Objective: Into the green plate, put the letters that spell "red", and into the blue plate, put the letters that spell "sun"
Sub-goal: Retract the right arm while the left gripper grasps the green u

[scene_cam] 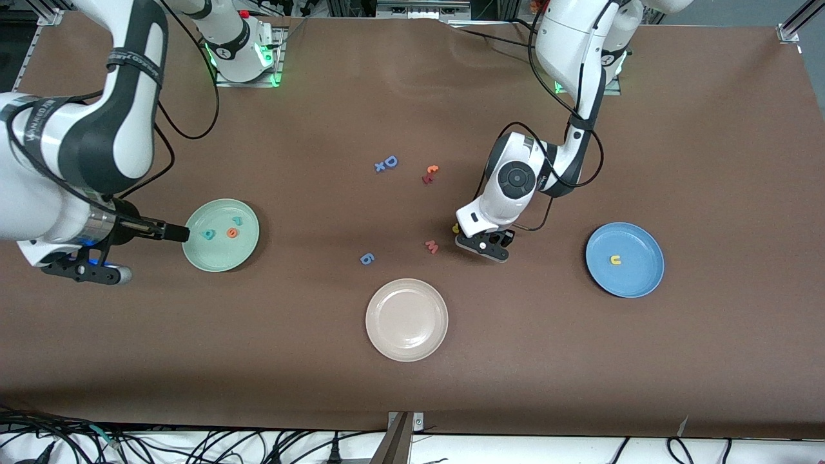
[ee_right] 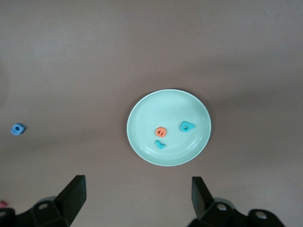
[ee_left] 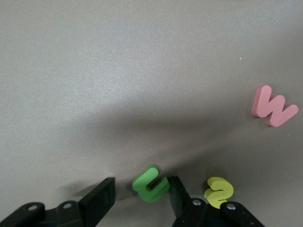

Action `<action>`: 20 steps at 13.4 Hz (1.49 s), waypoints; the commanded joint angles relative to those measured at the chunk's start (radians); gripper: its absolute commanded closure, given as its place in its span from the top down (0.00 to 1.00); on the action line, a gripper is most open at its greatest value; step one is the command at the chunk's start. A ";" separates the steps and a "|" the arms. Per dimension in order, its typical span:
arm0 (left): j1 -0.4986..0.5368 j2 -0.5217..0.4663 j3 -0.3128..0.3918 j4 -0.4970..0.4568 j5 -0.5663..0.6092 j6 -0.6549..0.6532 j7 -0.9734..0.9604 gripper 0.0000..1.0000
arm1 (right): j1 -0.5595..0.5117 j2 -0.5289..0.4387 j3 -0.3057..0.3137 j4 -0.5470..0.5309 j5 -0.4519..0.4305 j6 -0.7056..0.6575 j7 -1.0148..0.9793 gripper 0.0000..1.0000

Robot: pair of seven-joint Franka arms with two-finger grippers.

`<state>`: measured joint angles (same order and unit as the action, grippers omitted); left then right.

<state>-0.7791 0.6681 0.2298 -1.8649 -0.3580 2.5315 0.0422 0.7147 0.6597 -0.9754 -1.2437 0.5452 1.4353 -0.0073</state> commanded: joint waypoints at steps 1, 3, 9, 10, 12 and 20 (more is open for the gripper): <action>-0.022 -0.007 0.016 -0.030 -0.022 -0.003 0.001 0.57 | -0.148 0.011 0.125 0.150 -0.004 -0.096 0.052 0.99; -0.022 -0.007 0.019 -0.022 -0.022 -0.003 0.001 0.57 | -0.213 0.005 0.216 0.178 -0.057 -0.101 0.055 0.99; -0.029 -0.008 0.031 -0.016 -0.022 -0.003 0.001 0.50 | -0.554 -0.109 0.780 0.184 -0.390 -0.089 0.142 0.99; -0.032 -0.008 0.031 -0.016 -0.022 -0.003 0.001 0.50 | -0.620 -0.126 0.860 0.179 -0.419 -0.084 0.139 0.99; -0.034 -0.008 0.032 -0.014 -0.022 -0.002 0.001 0.50 | -0.643 -0.153 0.906 0.155 -0.481 -0.063 0.138 0.99; -0.035 -0.002 0.032 0.006 -0.022 0.004 -0.001 0.44 | -0.635 -0.446 0.908 -0.356 -0.519 0.392 0.121 0.99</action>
<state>-0.7966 0.6638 0.2462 -1.8623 -0.3580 2.5313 0.0422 0.0812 0.3167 -0.0818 -1.4455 0.0483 1.7522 0.1188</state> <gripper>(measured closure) 0.546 0.009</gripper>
